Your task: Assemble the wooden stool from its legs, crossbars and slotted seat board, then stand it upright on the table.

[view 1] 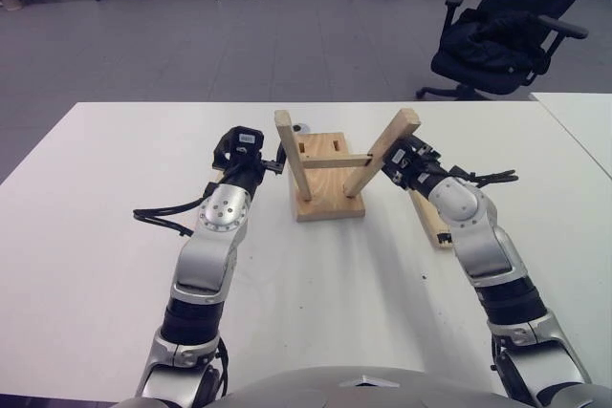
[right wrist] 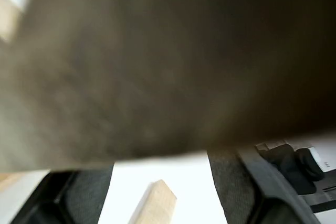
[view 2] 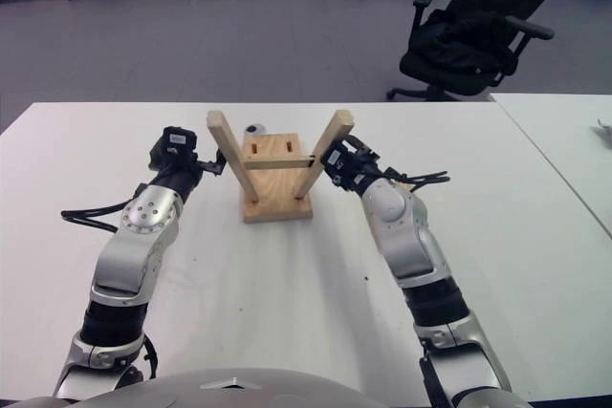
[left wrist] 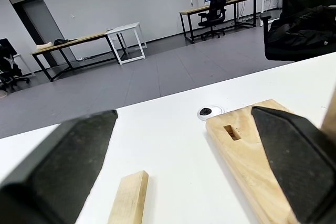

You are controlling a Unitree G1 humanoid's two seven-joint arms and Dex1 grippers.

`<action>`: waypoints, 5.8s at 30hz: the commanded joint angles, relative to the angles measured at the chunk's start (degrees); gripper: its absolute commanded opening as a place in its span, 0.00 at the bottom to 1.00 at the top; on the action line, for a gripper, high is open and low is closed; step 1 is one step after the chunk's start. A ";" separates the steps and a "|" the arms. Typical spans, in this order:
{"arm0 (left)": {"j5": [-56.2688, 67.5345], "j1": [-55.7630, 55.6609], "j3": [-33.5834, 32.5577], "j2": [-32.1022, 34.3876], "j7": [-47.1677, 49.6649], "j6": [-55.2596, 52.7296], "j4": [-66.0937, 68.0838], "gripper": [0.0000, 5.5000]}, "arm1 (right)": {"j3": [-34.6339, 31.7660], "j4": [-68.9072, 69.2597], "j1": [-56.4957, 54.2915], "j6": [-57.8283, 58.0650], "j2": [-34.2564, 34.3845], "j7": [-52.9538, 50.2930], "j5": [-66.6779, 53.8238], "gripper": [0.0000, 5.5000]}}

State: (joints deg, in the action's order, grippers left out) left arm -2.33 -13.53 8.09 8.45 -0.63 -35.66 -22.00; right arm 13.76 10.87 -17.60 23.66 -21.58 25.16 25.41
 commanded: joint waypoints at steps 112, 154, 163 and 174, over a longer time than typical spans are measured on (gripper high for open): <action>-7.04 -26.70 6.37 11.81 -37.52 57.62 76.42 0.86 | -0.99 -58.88 -12.65 -43.30 0.21 7.29 -14.06 0.53; 62.60 -26.99 -25.24 5.11 -19.87 4.75 10.68 0.86 | -24.82 -3.35 -4.22 -14.43 -5.26 -6.48 -35.47 0.24; 74.05 -28.92 -19.30 -1.21 -13.32 -4.42 10.08 0.86 | -4.05 6.55 -16.77 -18.75 4.29 -2.07 -30.16 0.24; 71.39 -27.60 -19.93 -2.38 -9.54 -2.89 12.97 0.62 | -1.27 4.13 -13.25 -21.76 3.72 -0.67 -24.09 0.24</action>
State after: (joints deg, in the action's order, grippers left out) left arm 70.76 -41.95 -12.10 6.47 -11.78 -38.44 -10.31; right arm 12.02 15.80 -31.19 2.35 -17.68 24.43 0.39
